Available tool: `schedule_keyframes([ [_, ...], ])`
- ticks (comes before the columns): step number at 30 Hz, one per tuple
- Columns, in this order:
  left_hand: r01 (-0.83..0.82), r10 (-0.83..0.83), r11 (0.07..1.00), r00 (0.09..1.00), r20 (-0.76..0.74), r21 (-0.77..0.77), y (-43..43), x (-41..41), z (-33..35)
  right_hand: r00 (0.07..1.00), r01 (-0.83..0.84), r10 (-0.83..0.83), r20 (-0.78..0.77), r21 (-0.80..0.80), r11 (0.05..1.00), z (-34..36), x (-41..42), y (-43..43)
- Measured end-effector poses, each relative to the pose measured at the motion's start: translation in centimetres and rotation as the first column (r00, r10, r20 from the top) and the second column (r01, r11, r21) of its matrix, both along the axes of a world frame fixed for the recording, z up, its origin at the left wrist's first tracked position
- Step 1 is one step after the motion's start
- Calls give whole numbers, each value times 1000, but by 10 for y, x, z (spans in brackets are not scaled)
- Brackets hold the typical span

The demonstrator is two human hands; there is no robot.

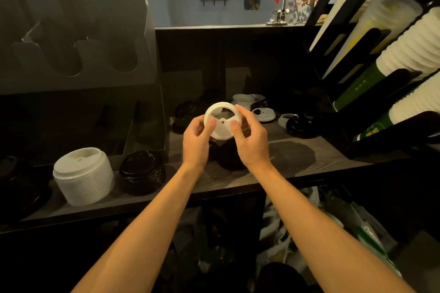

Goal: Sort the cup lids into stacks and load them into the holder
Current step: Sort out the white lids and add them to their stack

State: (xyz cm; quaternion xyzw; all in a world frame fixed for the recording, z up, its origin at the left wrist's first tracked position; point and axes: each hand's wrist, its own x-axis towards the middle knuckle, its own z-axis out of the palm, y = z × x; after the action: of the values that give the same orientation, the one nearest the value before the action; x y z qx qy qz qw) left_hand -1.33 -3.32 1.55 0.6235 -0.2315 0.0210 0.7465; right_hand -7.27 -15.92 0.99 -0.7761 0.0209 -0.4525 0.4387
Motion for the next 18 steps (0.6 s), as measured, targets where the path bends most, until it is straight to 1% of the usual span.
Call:
schedule_keyframes([
  [1, -39, 38, 999, 999, 36, 14, 1, -2, 0, 1000, -8, 8, -5, -10, 1000, 2, -3, 1],
  [3, -78, 77, 997, 995, 63, 17, 4, -8, 0, 998, -28, 28, -48, -4, 1000, 4, -10, 2],
  [5, -110, 106, 993, 991, 85, 41, 9, -15, -1, 990, -66, 72, -119, 49, 997, 5, -16, 4],
  [7, -125, 119, 991, 988, 95, 58, 15, -21, -1, 982, -99, 111, -154, 84, 992, 6, -21, 7],
  [10, -143, 133, 985, 987, 93, 101, 27, -28, 3, 981, -121, 139, -137, 132, 984, 16, -28, 16],
  [13, -155, 148, 983, 986, 80, 97, 45, -34, 17, 981, -152, 171, -95, 175, 973, 34, -30, 33],
  [15, -182, 173, 980, 979, 107, 85, 61, -36, 30, 978, -188, 201, -54, 191, 964, 46, -29, 49],
  [18, -268, 252, 960, 954, 160, 85, 94, -37, 52, 968, -243, 251, -17, 192, 951, 59, -26, 77],
])
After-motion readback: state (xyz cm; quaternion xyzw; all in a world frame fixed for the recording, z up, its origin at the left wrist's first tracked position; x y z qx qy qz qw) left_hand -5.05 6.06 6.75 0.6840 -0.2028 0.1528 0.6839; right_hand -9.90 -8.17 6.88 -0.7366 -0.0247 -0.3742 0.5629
